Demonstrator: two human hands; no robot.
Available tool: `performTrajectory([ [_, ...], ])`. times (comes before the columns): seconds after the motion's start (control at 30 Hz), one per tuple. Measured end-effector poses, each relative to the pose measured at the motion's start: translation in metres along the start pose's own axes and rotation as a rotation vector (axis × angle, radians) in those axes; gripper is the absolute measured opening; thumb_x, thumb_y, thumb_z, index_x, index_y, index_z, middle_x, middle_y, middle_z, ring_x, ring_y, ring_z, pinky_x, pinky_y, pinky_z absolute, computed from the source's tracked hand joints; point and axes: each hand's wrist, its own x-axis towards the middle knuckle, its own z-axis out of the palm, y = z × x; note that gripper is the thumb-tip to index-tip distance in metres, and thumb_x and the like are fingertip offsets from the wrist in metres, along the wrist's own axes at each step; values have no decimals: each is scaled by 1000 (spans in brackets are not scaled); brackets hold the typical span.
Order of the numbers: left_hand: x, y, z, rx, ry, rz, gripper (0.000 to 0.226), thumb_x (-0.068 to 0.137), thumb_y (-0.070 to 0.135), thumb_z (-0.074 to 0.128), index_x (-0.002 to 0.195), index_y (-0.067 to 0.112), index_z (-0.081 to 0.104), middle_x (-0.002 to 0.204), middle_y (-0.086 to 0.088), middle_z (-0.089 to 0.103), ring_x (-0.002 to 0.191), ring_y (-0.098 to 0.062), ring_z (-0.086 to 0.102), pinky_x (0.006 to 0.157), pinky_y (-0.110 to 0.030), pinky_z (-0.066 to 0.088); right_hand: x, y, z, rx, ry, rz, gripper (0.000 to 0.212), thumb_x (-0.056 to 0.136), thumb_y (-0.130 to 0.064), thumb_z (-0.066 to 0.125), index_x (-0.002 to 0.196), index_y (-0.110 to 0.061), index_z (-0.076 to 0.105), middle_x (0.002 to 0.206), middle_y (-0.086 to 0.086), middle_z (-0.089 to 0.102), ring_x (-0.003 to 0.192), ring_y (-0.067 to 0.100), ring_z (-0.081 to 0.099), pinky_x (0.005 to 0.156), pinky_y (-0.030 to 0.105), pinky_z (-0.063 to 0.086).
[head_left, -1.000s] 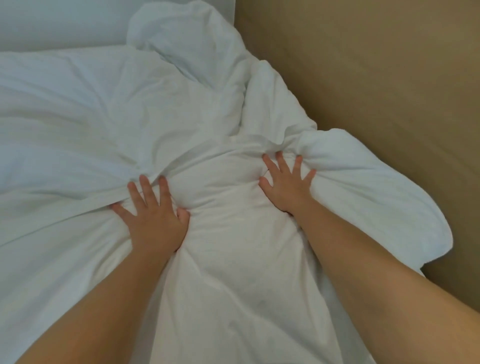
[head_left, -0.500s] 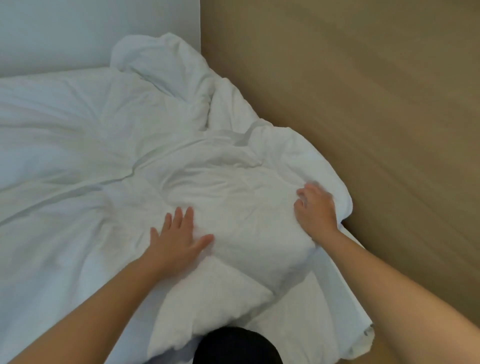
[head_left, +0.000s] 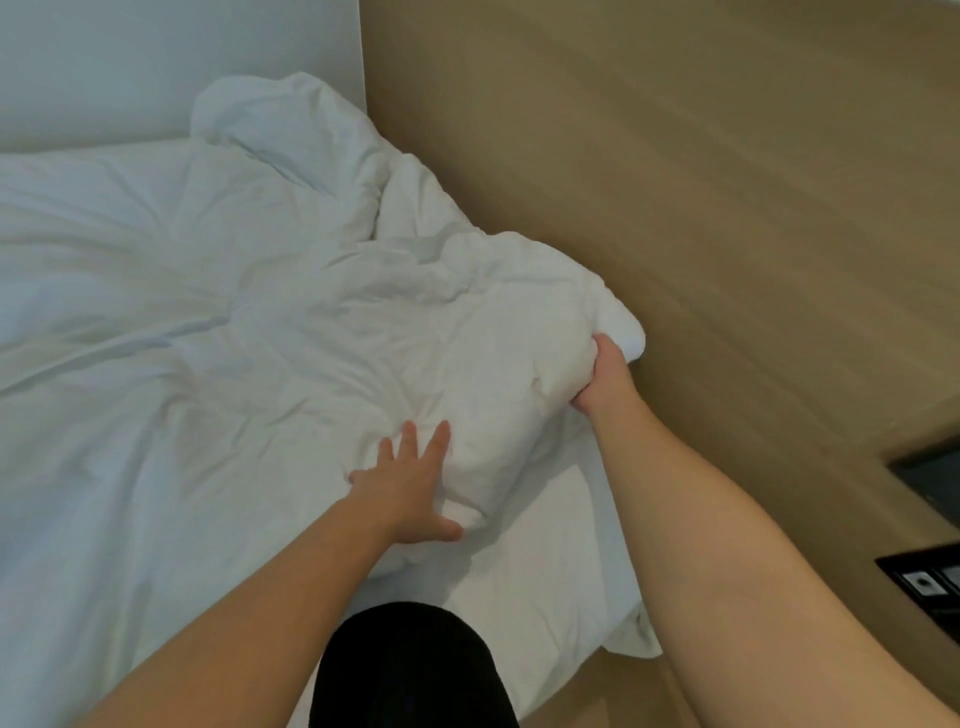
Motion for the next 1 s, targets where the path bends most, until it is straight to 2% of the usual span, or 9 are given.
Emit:
performTrajectory([
  [0.1,0,-4,-6,-75,181,38,125,68,75,63,146,38,-27,159,0,-26,149,-31,-10,113,-63,19,-33,-47,29,-134,27,-481,40,81,0,53,116,-17,58,108,8,67,95,23,64,82,38,55],
  [0.23,11,7,-25,-217,292,182,122,67,75,64,148,42,-22,160,4,-23,149,-24,-11,116,-60,15,-66,-101,11,-349,68,-874,37,83,6,44,108,-20,54,97,-4,61,83,5,57,72,16,49],
  [0.33,25,16,-23,-126,114,226,115,71,73,63,150,41,-15,161,4,-19,149,-24,-11,117,-58,9,-58,-99,-21,-482,164,-806,43,84,4,46,120,-21,45,102,-7,57,90,4,55,78,18,46],
  [0.47,37,22,-7,73,0,211,105,79,73,53,153,35,-10,161,0,-17,149,-27,-12,118,-58,3,-31,-74,-58,-596,182,-440,62,84,-11,61,139,-21,35,121,-2,53,107,17,54,92,37,49],
  [0.53,39,25,-4,110,4,217,99,83,72,48,154,33,-8,161,-2,-17,149,-26,-13,117,-59,1,-22,-63,-64,-644,161,-346,48,85,-21,64,130,-21,45,114,-3,56,102,18,56,88,39,52],
  [0.63,42,25,-4,123,31,211,91,87,71,41,154,33,-6,162,0,-17,149,-25,-13,116,-61,1,-16,-69,-64,-612,419,-596,8,89,-15,55,95,-16,59,86,-3,59,83,17,57,73,32,49],
  [0.7,46,22,-1,132,66,176,88,88,73,36,154,33,-5,161,0,-18,149,-26,-14,115,-63,0,-14,-82,-68,-662,524,-746,8,89,-10,54,92,-15,59,77,-7,55,75,13,53,68,26,46],
  [0.9,57,23,6,166,90,149,88,88,75,28,154,30,-8,160,-2,-22,147,-28,-19,113,-66,-2,-4,-70,-61,-812,324,-612,44,88,-36,62,124,-18,45,97,-5,54,82,12,54,73,32,47],
  [1.0,61,13,7,179,129,104,86,87,77,21,155,31,-6,160,0,-21,147,-29,-21,111,-68,-5,0,-87,-58,-986,383,-733,14,94,-29,54,92,-15,54,80,-5,53,70,10,48,67,29,40],
])
